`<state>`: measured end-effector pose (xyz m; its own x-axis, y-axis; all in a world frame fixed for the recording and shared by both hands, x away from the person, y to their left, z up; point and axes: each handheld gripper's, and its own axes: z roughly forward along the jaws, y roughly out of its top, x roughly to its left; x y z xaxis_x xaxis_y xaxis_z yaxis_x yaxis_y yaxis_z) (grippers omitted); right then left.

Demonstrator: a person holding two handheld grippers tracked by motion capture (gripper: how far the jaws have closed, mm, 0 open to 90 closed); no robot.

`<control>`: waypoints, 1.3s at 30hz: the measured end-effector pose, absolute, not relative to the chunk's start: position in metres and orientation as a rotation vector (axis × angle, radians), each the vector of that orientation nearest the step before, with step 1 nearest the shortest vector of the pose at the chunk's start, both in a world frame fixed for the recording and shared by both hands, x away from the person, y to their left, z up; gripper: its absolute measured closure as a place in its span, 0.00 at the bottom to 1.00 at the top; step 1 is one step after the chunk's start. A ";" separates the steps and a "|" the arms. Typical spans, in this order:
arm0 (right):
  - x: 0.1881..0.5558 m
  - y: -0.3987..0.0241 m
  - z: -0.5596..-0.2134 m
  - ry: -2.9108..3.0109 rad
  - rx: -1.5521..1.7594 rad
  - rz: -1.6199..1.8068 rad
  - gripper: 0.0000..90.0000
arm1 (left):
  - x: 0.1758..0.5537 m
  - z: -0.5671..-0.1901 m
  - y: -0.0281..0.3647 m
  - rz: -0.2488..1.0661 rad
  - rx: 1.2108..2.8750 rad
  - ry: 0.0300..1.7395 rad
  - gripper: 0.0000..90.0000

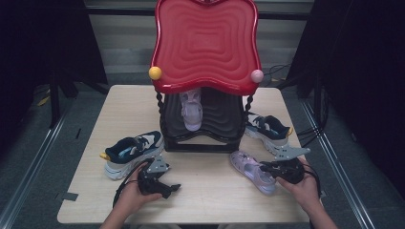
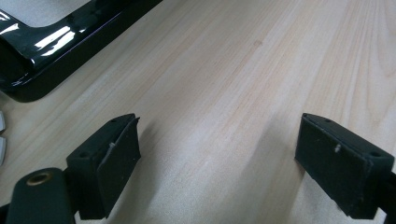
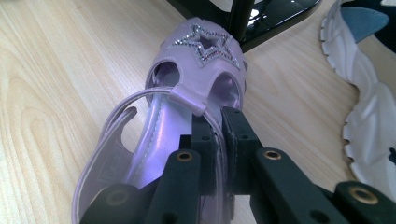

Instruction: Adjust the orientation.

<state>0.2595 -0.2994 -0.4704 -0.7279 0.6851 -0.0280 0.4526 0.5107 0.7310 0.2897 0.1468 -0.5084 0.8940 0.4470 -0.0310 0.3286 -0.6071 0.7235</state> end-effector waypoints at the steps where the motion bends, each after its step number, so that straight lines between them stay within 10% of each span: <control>1: 0.259 -0.300 -0.470 2.440 0.952 1.049 0.93 | 0.290 -0.508 0.147 0.195 2.274 0.553 0.14; 39: 0.238 -0.287 -0.435 2.387 0.847 1.179 0.95 | 0.290 -0.508 0.147 0.195 2.274 0.553 0.14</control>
